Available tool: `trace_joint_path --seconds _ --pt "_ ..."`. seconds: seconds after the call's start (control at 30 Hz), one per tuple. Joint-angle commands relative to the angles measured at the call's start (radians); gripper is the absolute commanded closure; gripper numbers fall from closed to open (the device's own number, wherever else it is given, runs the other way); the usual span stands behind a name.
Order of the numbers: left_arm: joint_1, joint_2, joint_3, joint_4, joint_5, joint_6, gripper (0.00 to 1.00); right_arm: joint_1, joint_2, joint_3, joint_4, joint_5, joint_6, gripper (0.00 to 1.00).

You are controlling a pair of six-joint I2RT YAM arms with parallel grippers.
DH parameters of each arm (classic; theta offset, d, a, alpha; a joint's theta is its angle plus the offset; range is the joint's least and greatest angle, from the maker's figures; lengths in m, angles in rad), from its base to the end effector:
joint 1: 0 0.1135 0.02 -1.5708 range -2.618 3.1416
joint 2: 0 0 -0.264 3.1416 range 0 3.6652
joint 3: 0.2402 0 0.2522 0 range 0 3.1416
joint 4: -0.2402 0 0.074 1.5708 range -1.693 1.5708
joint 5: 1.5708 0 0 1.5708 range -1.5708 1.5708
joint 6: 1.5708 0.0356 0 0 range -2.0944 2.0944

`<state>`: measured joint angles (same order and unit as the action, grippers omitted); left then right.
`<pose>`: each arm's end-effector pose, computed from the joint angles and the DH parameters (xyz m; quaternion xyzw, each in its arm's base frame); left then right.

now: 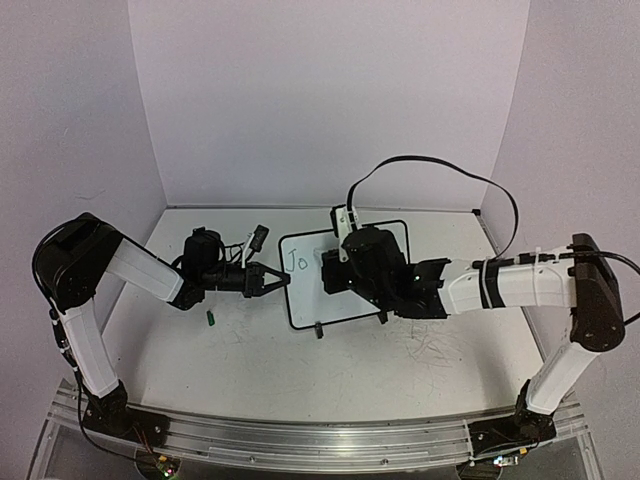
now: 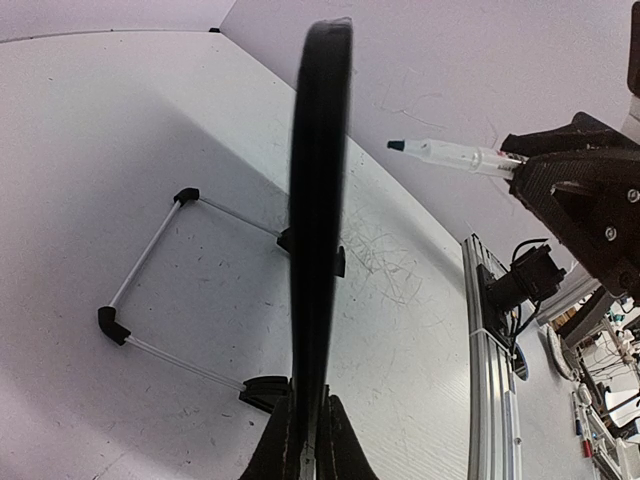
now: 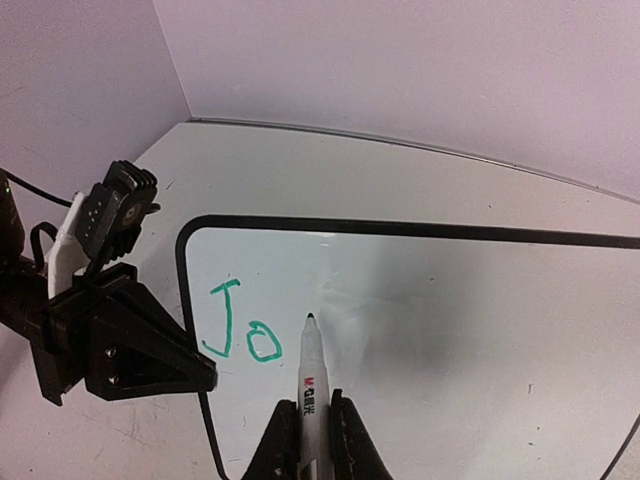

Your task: Write a sentence on the whiteboard

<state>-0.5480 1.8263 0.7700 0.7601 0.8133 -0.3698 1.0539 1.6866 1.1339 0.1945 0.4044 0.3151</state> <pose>0.2884 -0.2063 0.1565 0.3001 0.7143 -0.5271 0.3491 0.2051 0.3325 0.2608 -0.1839 0.7920 0.2251 0.5368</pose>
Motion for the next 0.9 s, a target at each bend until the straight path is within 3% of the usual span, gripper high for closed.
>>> trace_joint_path --seconds 0.0,0.87 --pt "-0.013 -0.038 -0.004 0.012 0.024 0.015 1.0 0.002 0.035 0.058 0.02 -0.005 -0.024 1.0" --pt "-0.013 -0.038 -0.004 0.012 0.026 0.015 1.0 0.003 0.081 0.067 0.025 -0.009 -0.009 1.0"
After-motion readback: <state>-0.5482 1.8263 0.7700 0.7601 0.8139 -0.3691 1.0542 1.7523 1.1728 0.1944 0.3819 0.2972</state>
